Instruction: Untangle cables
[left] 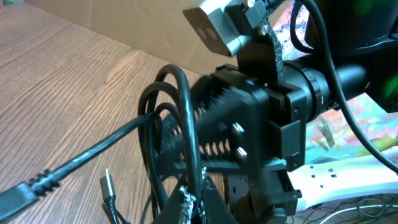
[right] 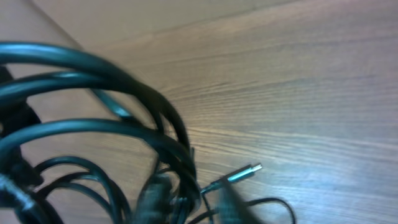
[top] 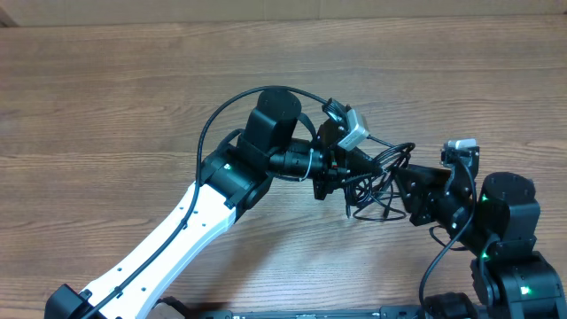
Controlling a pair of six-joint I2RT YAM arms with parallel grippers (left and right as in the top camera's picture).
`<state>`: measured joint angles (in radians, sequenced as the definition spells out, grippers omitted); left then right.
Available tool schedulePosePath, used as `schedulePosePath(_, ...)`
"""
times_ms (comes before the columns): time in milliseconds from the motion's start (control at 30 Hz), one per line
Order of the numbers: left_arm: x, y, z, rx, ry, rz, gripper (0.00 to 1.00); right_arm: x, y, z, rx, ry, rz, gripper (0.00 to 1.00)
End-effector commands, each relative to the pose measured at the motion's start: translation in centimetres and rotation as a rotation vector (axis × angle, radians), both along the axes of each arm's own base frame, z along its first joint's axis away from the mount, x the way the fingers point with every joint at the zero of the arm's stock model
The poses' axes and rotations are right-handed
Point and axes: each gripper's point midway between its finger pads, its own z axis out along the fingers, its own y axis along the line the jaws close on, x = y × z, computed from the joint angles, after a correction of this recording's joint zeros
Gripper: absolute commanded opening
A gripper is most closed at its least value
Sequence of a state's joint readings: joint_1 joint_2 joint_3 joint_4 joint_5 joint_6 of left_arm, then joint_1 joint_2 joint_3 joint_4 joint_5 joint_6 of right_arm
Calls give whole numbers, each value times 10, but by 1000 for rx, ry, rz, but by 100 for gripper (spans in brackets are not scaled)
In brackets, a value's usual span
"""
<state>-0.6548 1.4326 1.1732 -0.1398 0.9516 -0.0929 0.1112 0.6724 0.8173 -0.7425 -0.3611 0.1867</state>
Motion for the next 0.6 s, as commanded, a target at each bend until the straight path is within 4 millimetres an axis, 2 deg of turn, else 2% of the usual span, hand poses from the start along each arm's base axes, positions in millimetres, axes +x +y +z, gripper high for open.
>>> schedulePosePath(0,-12,0,18,-44,-52,-55,4,0,1,13,6,-37,4,49)
schedulePosePath(67,-16,0,19,-52,-47,-78,4,0,1,13,6,-38,4,50)
schedulePosePath(167,-16,0,19,-52,-47,-78,4,0,1,13,7,-41,5,44)
schedulePosePath(300,-22,1,21,-64,-46,-113,4,0,1,13,8,-40,6,29)
schedulePosePath(467,-27,2,23,-75,-52,-143,4,-1,4,15,16,-43,21,4)
schedulePosePath(567,-18,1,21,-61,-66,-98,4,-1,3,15,16,-43,21,4)
